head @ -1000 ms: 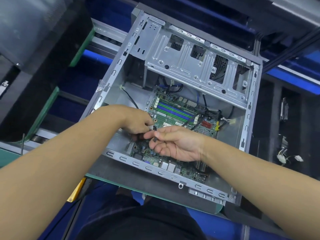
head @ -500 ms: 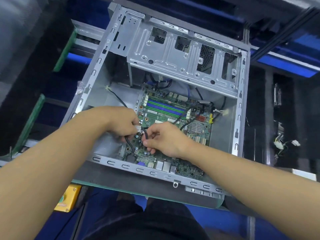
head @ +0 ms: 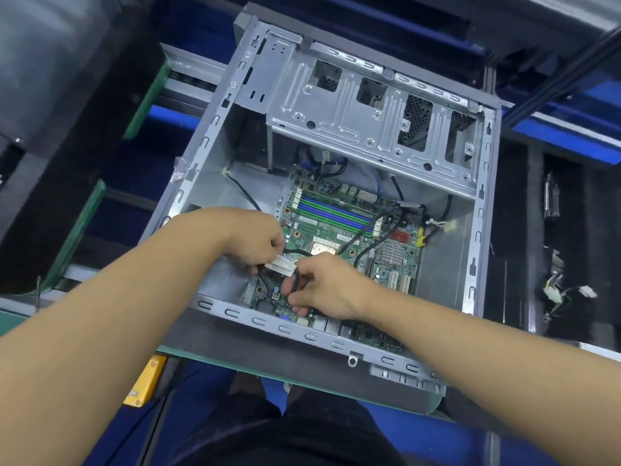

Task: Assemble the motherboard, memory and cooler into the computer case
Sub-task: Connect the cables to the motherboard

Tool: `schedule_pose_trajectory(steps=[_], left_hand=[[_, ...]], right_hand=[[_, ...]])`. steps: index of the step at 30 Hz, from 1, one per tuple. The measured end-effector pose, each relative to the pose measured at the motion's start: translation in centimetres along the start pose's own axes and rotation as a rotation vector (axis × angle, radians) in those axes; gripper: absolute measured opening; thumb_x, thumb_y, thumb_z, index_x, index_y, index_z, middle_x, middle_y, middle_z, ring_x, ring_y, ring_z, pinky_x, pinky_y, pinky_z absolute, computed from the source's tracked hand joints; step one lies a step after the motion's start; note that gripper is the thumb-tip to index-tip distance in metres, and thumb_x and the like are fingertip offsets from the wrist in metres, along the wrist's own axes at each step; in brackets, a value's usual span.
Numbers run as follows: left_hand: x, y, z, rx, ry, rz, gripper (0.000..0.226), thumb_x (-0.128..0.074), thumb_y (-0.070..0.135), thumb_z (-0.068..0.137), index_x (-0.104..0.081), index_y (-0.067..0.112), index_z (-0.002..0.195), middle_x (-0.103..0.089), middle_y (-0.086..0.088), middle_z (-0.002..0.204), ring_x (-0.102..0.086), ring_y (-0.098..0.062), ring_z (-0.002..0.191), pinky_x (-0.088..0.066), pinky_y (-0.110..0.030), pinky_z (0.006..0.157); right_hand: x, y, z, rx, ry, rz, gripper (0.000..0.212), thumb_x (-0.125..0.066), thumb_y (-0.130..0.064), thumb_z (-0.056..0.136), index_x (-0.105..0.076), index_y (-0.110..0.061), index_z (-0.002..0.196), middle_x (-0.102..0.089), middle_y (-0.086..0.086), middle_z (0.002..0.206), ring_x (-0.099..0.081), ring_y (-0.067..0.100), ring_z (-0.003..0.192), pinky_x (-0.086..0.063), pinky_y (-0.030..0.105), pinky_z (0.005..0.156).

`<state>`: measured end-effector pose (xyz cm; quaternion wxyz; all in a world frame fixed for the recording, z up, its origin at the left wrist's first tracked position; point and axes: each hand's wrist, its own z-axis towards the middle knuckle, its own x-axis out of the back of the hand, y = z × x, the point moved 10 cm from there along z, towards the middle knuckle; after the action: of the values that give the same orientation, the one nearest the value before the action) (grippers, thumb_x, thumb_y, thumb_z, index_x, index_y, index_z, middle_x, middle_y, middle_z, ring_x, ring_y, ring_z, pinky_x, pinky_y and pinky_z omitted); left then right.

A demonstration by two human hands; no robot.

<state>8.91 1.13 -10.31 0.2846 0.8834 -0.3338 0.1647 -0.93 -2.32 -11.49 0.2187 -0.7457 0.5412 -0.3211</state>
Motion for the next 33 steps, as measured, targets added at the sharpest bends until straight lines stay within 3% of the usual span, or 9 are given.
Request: schedule_pose_trajectory(steps=[6,9,11,15,19,23,26,29,33], left_hand=[[0.0,1.3,-0.8,-0.084,-0.023,-0.071,0.013,-0.058,0.02,0.086,-0.062,0.019,0.074,-0.066,0.004,0.071,-0.059,-0.018,0.071,-0.049,-0.033,0.072],[-0.2,2.2,-1.5,-0.129,-0.078,-0.239,0.017,-0.059,0.02,0.088,-0.07,0.018,0.075,-0.071,0.0,0.068,-0.063,-0.018,0.067,-0.05,-0.031,0.074],[-0.4,2.6,-1.9,-0.158,-0.104,-0.271,0.018,-0.06,0.019,0.089,-0.072,0.014,0.077,-0.072,-0.003,0.067,-0.062,-0.02,0.067,-0.049,-0.032,0.074],[-0.8,2.6,-1.9,-0.148,-0.135,-0.292,0.019,-0.06,0.015,0.086,-0.068,0.017,0.069,-0.073,-0.008,0.067,-0.061,-0.018,0.063,-0.048,-0.029,0.072],[-1.1,2.6,-1.8,-0.135,-0.155,-0.32,0.016,-0.058,0.015,0.085,-0.069,0.017,0.074,-0.073,-0.009,0.069,-0.061,-0.019,0.062,-0.047,-0.026,0.067],[-1.1,2.9,-2.1,-0.146,-0.183,-0.358,0.015,-0.06,0.013,0.086,-0.073,0.014,0.078,-0.075,-0.009,0.071,-0.056,-0.021,0.061,-0.049,-0.025,0.064],[-0.6,3.1,-2.0,-0.158,-0.146,-0.395,0.016,-0.057,0.007,0.086,-0.07,0.012,0.077,-0.074,-0.012,0.07,-0.056,-0.024,0.061,-0.05,-0.027,0.062],[-0.1,3.0,-1.9,-0.158,-0.092,-0.35,0.017,-0.055,0.01,0.085,-0.072,0.01,0.081,-0.075,-0.007,0.071,-0.058,-0.019,0.061,-0.05,-0.027,0.065],[0.4,2.4,-1.8,-0.144,-0.031,-0.255,0.019,-0.057,0.016,0.085,-0.075,0.01,0.085,-0.075,0.0,0.071,-0.059,-0.01,0.058,-0.046,-0.027,0.066]], right_hand=[[0.7,0.0,-0.4,-0.028,0.018,0.004,0.021,-0.062,0.006,0.095,-0.067,-0.012,0.087,-0.068,-0.005,0.071,-0.06,0.001,0.052,-0.05,0.014,0.051],[0.8,0.0,-0.3,-0.026,0.055,-0.095,0.01,-0.064,-0.002,0.097,-0.068,-0.01,0.097,-0.071,-0.005,0.085,-0.067,0.011,0.066,-0.062,0.03,0.071],[0.9,0.1,-0.2,-0.028,0.074,-0.16,0.008,-0.064,-0.007,0.099,-0.068,-0.008,0.105,-0.074,-0.004,0.085,-0.068,0.013,0.067,-0.063,0.039,0.074],[0.4,-0.7,-0.5,0.036,0.066,-0.234,0.024,-0.063,-0.008,0.098,-0.06,-0.024,0.116,-0.074,-0.001,0.081,-0.07,0.008,0.062,-0.056,0.024,0.048],[0.4,-1.2,-0.1,0.083,0.091,-0.34,0.018,-0.065,-0.01,0.096,-0.068,-0.016,0.112,-0.074,-0.004,0.08,-0.072,0.008,0.073,-0.057,0.024,0.071],[1.3,-1.6,-0.2,0.106,0.182,-0.285,0.017,-0.075,-0.024,0.087,-0.074,-0.016,0.102,-0.07,-0.001,0.081,-0.059,0.012,0.069,-0.046,0.026,0.062],[1.7,-1.7,-0.4,0.123,0.248,-0.248,0.016,-0.074,-0.022,0.086,-0.071,-0.023,0.103,-0.072,-0.001,0.086,-0.063,0.015,0.075,-0.051,0.028,0.067],[0.8,-1.5,-0.1,0.106,0.211,-0.299,0.012,-0.071,-0.021,0.087,-0.063,-0.03,0.09,-0.065,-0.006,0.077,-0.061,0.017,0.07,-0.044,0.018,0.056],[0.1,-1.6,0.1,0.127,0.183,-0.33,0.022,-0.069,-0.021,0.09,-0.064,-0.026,0.111,-0.054,-0.015,0.073,-0.05,0.0,0.059,-0.036,0.006,0.053]])
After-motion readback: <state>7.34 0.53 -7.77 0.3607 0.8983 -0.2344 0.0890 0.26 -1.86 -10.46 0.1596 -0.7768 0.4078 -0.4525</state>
